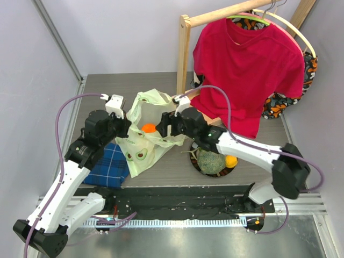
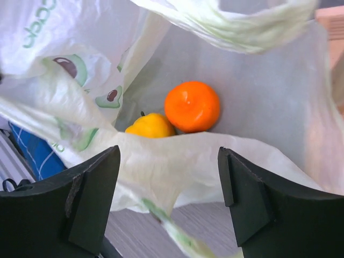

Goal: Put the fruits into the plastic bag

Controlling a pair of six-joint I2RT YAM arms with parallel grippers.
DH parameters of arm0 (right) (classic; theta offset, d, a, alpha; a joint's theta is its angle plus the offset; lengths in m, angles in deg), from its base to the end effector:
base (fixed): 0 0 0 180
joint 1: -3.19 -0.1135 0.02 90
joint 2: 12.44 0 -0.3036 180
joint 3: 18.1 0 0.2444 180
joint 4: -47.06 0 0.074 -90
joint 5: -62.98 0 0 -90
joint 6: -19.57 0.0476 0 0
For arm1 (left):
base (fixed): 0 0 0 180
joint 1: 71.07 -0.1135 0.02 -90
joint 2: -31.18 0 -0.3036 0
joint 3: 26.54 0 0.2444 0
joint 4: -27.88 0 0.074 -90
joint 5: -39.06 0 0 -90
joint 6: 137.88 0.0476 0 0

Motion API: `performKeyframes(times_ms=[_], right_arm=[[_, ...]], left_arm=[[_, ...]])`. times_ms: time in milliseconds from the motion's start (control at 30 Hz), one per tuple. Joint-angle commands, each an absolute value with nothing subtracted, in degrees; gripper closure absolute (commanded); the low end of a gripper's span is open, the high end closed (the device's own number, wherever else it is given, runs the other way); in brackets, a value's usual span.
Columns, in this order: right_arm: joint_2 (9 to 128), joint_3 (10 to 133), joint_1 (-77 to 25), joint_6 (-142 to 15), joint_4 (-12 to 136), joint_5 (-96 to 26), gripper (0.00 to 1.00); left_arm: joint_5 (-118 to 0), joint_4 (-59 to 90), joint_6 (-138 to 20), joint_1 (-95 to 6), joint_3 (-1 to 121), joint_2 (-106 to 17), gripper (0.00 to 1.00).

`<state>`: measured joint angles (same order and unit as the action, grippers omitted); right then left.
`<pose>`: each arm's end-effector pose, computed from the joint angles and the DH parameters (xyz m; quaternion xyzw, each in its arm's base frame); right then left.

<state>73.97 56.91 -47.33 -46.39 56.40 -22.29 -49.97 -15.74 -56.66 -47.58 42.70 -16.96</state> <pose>0.2282 0.2708 0.3252 -0.1655 0.8057 0.3169 0.4723 0.1450 -0.0621 0.3810 0.1018 0.8253 -0.1476 0.5355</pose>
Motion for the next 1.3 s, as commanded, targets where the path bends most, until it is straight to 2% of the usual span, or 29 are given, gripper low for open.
performKeyframes(times_ms=[0,233,467,633,1033,1267], right_arm=[[63.8,54.2,-47.6,-48.2,60.9,-14.5,0.18],[55.4,53.0,-47.6,-49.0,80.9,-4.5,0.16],[54.4,48.7,-49.8,-55.4,81.7,-11.0,0.22],[59.6,49.6,-54.6,-60.0,81.0,-10.4,0.23],[75.0,55.3,-60.7,-63.1,82.9,4.8,0.27],[80.5,56.2,-60.6,-62.3,82.7,9.7,0.39]], left_arm=[[-50.3,-13.6,-56.9,-47.7,43.0,-16.6,1.00],[-50.2,-13.6,-56.9,-47.7,43.0,-16.8,1.00],[-50.2,-13.7,-56.9,-47.7,43.0,-17.0,1.00],[-49.6,-13.8,-56.8,-47.7,43.0,-17.1,1.00],[-50.2,-13.7,-56.9,-47.7,43.0,-17.0,1.00],[-50.2,-13.7,-56.9,-47.8,43.0,-17.2,1.00]])
